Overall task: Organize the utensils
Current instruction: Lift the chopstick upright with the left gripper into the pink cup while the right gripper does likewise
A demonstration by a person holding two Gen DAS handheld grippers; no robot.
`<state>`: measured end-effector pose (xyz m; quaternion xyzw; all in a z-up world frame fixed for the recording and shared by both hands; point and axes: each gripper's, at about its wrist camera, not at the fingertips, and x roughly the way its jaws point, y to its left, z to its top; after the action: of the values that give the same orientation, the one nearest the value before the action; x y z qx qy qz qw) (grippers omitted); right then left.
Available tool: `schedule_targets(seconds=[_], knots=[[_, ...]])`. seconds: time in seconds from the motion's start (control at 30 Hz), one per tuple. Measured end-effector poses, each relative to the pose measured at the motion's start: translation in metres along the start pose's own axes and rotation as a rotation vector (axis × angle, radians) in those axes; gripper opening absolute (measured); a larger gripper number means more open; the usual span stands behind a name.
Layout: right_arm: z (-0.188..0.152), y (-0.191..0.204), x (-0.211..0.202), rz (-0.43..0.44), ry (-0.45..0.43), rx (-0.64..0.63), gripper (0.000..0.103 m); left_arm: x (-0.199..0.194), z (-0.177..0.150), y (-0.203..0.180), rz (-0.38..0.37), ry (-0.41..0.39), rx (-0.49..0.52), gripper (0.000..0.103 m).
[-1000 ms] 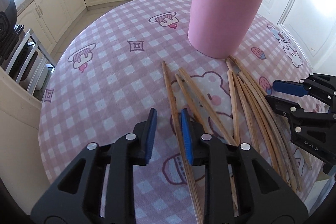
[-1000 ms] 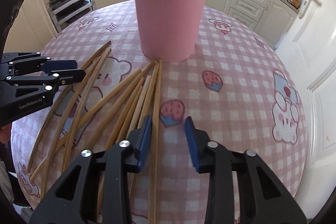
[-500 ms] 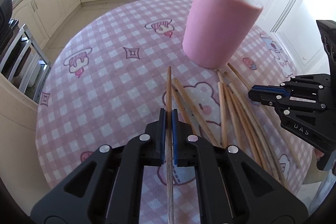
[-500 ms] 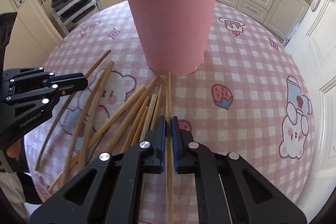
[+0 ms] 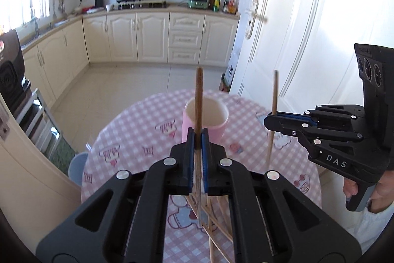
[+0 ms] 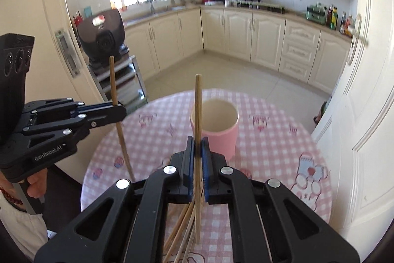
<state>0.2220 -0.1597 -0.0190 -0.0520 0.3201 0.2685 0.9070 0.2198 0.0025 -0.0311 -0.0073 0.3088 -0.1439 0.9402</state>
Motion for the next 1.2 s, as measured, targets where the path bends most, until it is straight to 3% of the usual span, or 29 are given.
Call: schedule_targets(seconds=[0.17, 0.43, 0.63, 0.93, 1.2], knots=[[0.029, 0.002, -0.021, -0.022, -0.131, -0.007, 0.004, -0.014, 0.032, -0.006, -0.029, -0.096, -0.010, 0.005], [0.070, -0.005, -0.030, -0.086, -0.314, 0.026, 0.004, -0.017, 0.079, -0.013, 0.013, -0.273, -0.047, 0.005], [0.081, -0.017, -0.020, -0.078, -0.346, 0.048, 0.004, -0.002, 0.088, -0.008, 0.029, -0.353, -0.069, 0.005], [0.059, -0.027, 0.015, -0.054, -0.245, 0.091, 0.004, 0.051, 0.062, 0.002, 0.040, -0.241, -0.071, 0.006], [0.047, -0.033, 0.036, -0.046, -0.184, 0.119, 0.005, 0.072, 0.044, 0.003, 0.067, -0.180, -0.052, 0.006]])
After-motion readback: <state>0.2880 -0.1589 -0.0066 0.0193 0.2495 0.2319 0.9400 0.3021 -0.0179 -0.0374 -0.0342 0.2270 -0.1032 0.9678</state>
